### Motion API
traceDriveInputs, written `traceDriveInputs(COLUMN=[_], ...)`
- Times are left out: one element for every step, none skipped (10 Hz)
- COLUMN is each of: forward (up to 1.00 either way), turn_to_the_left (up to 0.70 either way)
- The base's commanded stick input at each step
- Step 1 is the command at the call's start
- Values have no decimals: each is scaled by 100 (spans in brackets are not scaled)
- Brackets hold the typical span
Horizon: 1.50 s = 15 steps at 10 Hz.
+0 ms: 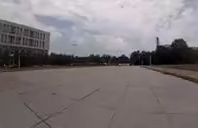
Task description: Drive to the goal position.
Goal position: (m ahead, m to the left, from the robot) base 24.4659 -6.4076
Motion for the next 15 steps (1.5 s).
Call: traceDriveInputs(forward=[70,70,70,70,70,70,70,70,70,70,70,70,70,70,70], turn_to_the_left=[0,0,0,0,0,0,0,0,0,0,0,0,0,0,0])
